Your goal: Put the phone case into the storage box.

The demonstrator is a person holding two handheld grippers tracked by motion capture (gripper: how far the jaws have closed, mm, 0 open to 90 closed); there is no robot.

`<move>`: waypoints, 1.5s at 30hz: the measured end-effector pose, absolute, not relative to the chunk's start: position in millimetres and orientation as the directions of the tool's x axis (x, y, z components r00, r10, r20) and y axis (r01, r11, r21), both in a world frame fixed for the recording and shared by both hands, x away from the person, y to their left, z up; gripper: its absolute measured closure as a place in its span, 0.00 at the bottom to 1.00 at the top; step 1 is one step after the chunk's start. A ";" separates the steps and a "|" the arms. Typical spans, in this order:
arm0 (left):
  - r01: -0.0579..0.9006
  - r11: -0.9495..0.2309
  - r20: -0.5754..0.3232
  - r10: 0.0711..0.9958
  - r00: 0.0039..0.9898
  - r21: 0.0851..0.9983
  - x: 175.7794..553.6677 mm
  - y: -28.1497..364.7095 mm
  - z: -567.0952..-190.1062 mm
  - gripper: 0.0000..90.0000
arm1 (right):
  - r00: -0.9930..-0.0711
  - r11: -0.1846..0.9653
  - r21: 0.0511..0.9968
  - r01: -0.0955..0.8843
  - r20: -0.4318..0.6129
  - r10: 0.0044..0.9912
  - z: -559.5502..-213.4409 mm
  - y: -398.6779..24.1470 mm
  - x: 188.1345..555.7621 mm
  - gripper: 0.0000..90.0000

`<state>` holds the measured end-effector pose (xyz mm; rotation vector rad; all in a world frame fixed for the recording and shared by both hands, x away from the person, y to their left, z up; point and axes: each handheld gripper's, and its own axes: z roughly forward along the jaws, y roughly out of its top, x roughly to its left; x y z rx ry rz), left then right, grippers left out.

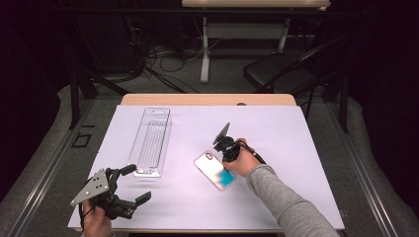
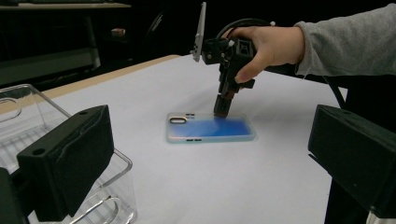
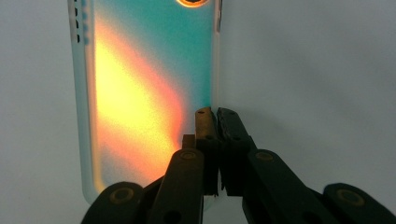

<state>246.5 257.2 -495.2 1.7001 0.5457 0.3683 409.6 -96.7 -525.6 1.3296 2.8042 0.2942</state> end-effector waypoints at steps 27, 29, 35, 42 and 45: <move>0.175 -0.130 -0.076 0.550 0.832 0.976 246.9 256.3 -495.8 0.00 | -0.626 0.601 0.209 0.771 0.079 0.776 -519.0 -100.9 408.5 0.98; 0.179 -0.130 -0.083 0.538 0.839 0.975 247.8 256.4 -496.1 0.00 | -0.625 0.597 0.223 0.770 0.078 0.777 -517.4 -101.3 407.7 0.98; 0.193 -0.138 -0.088 0.546 0.833 0.971 247.9 254.1 -496.3 0.00 | -0.619 0.583 0.267 0.767 0.069 0.782 -512.2 -102.6 403.4 0.98; 0.215 -0.148 -0.099 0.555 0.826 0.965 249.1 251.5 -497.3 0.00 | -0.618 0.571 0.325 0.754 0.054 0.784 -505.0 -105.2 396.6 0.98; 0.231 -0.144 -0.115 0.554 0.825 0.962 250.3 249.9 -498.6 0.00 | -0.618 0.573 0.324 0.753 0.048 0.785 -500.0 -106.6 393.9 0.98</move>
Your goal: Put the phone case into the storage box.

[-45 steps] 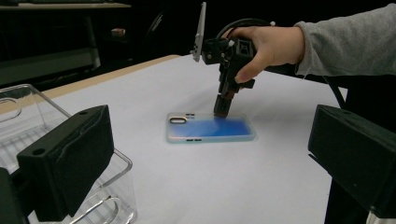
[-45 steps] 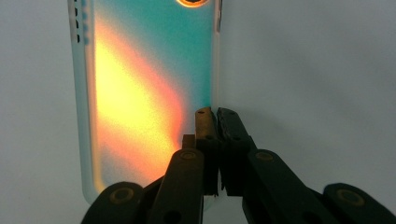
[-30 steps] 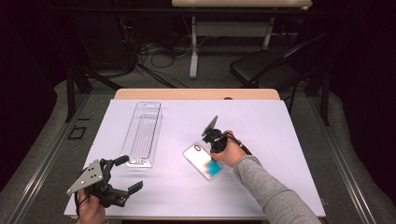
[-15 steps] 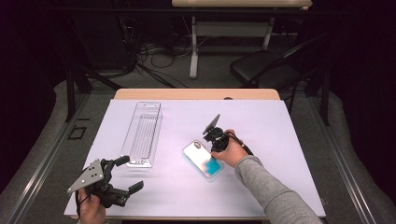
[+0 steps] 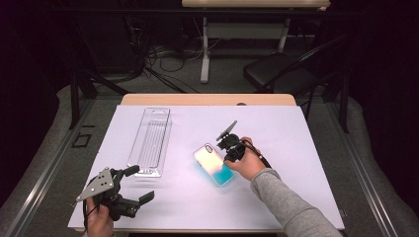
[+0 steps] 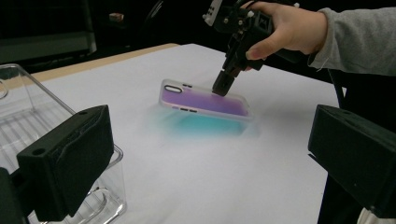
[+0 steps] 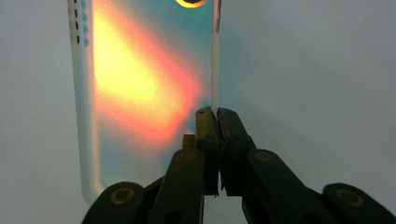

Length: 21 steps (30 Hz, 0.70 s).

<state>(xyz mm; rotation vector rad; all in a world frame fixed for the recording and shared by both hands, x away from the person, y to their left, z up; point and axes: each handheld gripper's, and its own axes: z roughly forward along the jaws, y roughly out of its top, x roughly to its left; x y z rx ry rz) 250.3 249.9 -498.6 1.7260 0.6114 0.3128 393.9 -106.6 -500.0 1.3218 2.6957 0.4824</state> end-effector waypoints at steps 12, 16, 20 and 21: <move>0.279 -0.144 -0.158 0.548 0.822 0.950 253.8 242.8 -501.8 0.00 | -0.621 0.560 0.402 0.724 0.027 0.784 -490.2 -110.6 380.9 0.98; 0.310 -0.134 -0.185 0.560 0.807 0.941 256.3 238.4 -503.7 0.00 | -0.620 0.554 0.426 0.716 0.021 0.785 -486.9 -111.6 377.3 0.98; 0.334 -0.143 -0.196 0.575 0.794 0.932 258.5 232.8 -504.4 0.00 | -0.599 0.533 0.430 0.729 0.023 0.800 -483.2 -111.3 373.1 0.98; 0.334 -0.141 -0.199 0.571 0.797 0.932 259.0 231.7 -504.5 0.00 | -0.610 0.547 0.433 0.717 0.010 0.792 -482.7 -112.0 373.4 0.98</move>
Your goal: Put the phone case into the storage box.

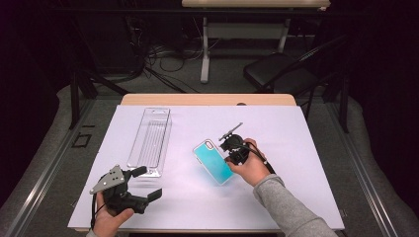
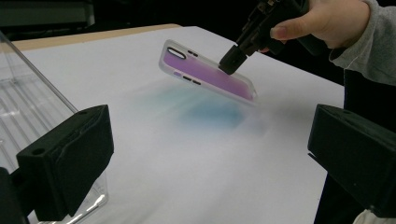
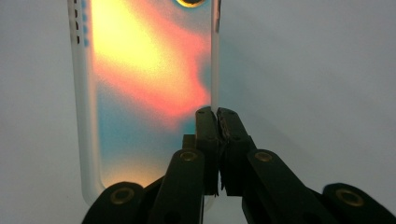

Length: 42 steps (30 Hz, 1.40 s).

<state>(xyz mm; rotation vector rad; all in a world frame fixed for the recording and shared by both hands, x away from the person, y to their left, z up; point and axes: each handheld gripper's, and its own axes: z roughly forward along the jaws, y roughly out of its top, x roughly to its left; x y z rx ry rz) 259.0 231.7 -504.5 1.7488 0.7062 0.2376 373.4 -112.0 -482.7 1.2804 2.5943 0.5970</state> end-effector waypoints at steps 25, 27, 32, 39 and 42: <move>0.367 -0.187 -0.211 0.554 0.805 0.911 269.8 208.7 -508.4 0.00 | -0.582 0.485 0.604 0.632 -0.043 0.812 -477.2 -121.3 357.9 0.98; 0.365 -0.196 -0.207 0.549 0.810 0.910 270.4 206.2 -508.3 0.00 | -0.575 0.468 0.617 0.633 -0.030 0.817 -475.3 -122.9 357.4 0.98; 0.369 -0.213 -0.204 0.544 0.814 0.905 272.7 197.6 -506.0 0.00 | -0.561 0.435 0.648 0.625 -0.013 0.827 -473.3 -125.7 355.2 0.98; 0.369 -0.192 -0.209 0.556 0.804 0.909 280.8 188.2 -496.7 0.01 | -0.542 0.395 0.684 0.613 0.001 0.840 -471.8 -129.7 353.5 0.98; 0.375 -0.183 -0.215 0.566 0.796 0.909 285.1 184.9 -493.0 0.01 | -0.535 0.382 0.694 0.611 0.006 0.845 -470.5 -130.2 351.6 0.98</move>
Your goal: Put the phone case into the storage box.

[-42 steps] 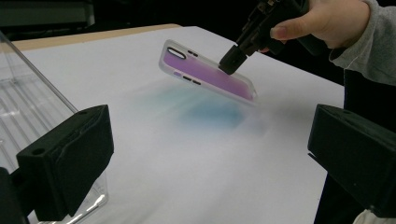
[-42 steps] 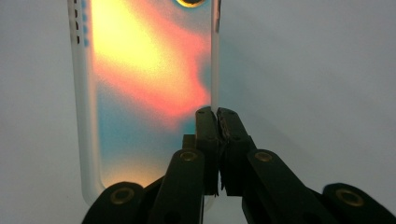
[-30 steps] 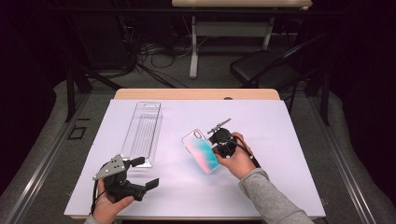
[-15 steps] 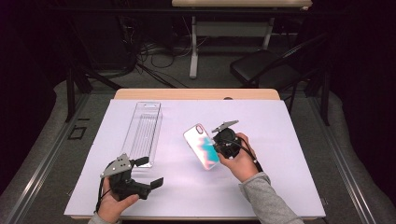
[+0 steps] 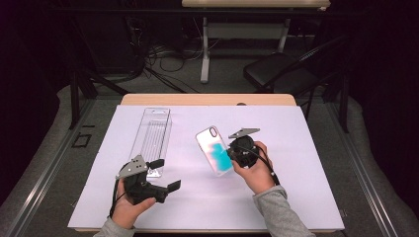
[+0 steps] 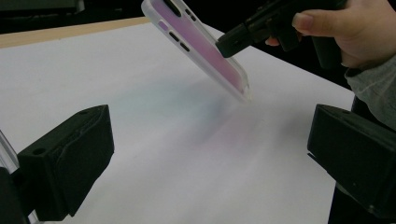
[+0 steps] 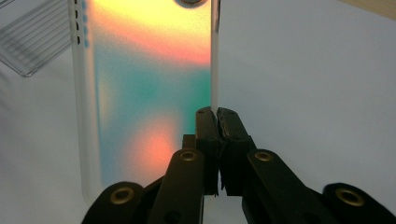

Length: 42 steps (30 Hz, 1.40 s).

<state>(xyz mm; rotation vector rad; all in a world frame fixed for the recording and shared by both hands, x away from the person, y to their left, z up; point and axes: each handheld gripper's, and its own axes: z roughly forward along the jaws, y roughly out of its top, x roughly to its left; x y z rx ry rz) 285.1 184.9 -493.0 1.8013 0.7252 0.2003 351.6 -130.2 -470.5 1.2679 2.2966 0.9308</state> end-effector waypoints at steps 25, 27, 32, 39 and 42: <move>0.427 -0.102 -0.289 0.595 0.750 0.899 314.7 147.6 -483.0 0.18 | -0.536 0.362 0.761 0.539 -0.022 0.844 -474.7 -118.7 339.1 0.98; 0.425 -0.109 -0.279 0.604 0.747 0.899 315.5 145.7 -483.1 0.18 | -0.535 0.364 0.766 0.531 -0.030 0.844 -477.4 -117.2 338.0 0.98; 0.436 -0.091 -0.297 0.608 0.736 0.895 317.9 144.5 -486.5 0.18 | -0.531 0.354 0.784 0.510 -0.036 0.847 -482.7 -114.3 335.7 0.98; 0.457 -0.087 -0.314 0.615 0.724 0.885 318.9 145.1 -492.4 0.18 | -0.531 0.346 0.806 0.480 -0.047 0.846 -486.7 -110.6 330.5 0.98; 0.465 -0.083 -0.322 0.614 0.721 0.882 319.2 145.0 -494.1 0.18 | -0.531 0.346 0.809 0.475 -0.050 0.846 -487.7 -109.4 329.0 0.98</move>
